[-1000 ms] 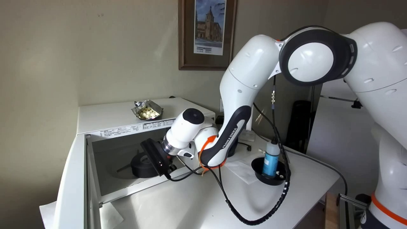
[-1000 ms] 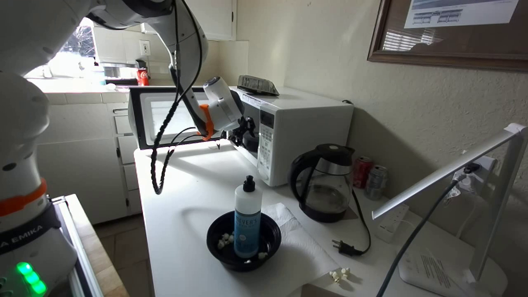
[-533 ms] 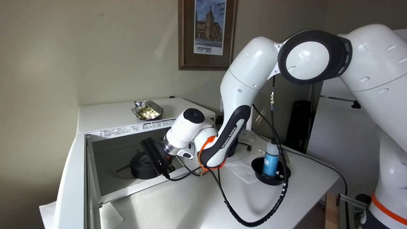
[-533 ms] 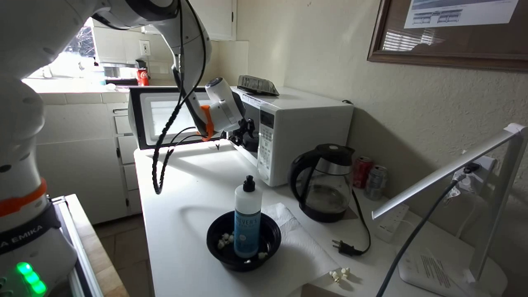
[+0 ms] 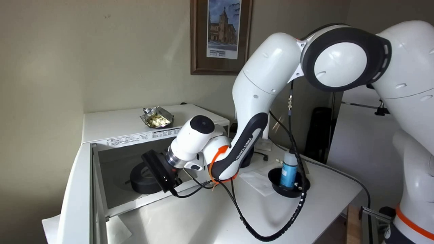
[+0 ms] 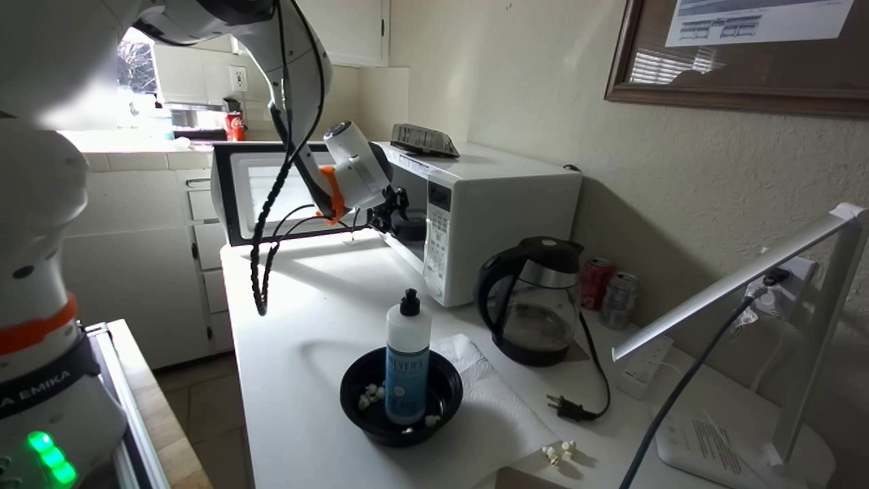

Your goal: Pick up the black masking tape from inside the microwave and put it on the kitchen counter

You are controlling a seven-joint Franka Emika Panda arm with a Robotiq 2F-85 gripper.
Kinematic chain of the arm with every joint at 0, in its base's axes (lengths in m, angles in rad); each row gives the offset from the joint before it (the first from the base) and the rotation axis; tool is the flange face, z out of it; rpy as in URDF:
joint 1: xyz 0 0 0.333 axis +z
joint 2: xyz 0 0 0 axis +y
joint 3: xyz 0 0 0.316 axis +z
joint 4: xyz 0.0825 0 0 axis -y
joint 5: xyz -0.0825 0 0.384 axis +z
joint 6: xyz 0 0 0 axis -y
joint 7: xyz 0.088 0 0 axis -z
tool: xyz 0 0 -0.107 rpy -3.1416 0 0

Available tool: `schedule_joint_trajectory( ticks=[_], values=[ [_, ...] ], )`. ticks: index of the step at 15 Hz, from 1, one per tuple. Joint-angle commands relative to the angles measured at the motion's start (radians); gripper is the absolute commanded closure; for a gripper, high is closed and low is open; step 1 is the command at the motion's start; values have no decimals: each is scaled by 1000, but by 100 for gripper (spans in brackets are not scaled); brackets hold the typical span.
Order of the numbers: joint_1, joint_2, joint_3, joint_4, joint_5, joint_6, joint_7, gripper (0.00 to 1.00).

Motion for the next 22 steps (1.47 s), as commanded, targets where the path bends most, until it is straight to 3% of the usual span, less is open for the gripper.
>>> schedule_joint_trajectory(
  ticks=[1,3,5,6,7,9,11,12,14,15,16,17,18,19,22],
  values=[
    [201,-60,-152,-80,79,-6,5,70],
    [321,-71,-237,-133,86,-16,60,70],
    [442,-94,-301,-230,196,-12,8,70],
    [503,-110,-335,-272,143,-21,90,70],
    [566,-120,-362,-325,240,-14,11,70],
    [708,-132,-441,-408,294,-36,50,70],
    [846,-147,-507,-502,449,-69,6,70],
    [916,-147,-547,-540,461,-90,65,70],
    [1049,-121,-616,-624,670,-84,10,70],
    [1124,-111,-665,-675,642,-71,119,70],
    [1185,-96,-703,-724,803,-47,15,70],
    [1252,-89,-740,-774,870,-34,11,70],
    [1320,-73,-773,-814,833,-32,134,70],
    [1381,-68,-813,-851,999,-38,14,70],
    [1569,-18,-908,-940,1160,-62,17,70]
  ],
)
